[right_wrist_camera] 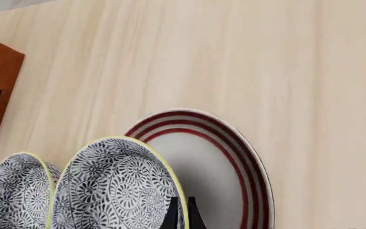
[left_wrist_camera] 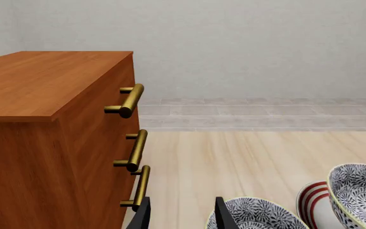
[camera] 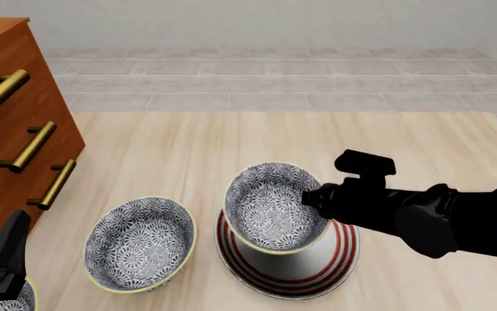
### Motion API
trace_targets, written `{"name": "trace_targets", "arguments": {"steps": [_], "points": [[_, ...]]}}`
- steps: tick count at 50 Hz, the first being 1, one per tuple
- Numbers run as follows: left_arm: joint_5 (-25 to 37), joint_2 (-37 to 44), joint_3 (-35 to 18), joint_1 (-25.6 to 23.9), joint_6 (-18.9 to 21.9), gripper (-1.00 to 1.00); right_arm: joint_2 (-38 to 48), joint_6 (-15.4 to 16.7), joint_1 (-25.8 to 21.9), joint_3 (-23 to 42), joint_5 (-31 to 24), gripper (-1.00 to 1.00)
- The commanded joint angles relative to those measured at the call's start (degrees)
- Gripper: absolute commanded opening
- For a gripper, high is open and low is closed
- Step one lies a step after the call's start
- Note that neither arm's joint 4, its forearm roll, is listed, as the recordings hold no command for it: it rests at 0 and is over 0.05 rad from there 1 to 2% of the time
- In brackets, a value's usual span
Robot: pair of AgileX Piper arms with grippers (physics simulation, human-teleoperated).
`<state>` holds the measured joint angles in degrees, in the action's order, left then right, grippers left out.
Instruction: Pick up the bowl and put it in the front on the plate.
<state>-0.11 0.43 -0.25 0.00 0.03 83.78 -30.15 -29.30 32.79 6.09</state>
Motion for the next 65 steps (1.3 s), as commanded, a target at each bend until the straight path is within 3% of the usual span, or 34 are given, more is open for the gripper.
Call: {"name": "trace_targets", "arguments": {"steps": [1,65], "points": [[0.00,0.00,0.00,0.00,0.00,1.00,1.27,-0.76,-0.26,-0.93,1.68,-1.00],[0.00,0.00,0.00,0.00,0.00,1.00,1.53,0.05,0.04,-1.28,1.67,-1.00]]}}
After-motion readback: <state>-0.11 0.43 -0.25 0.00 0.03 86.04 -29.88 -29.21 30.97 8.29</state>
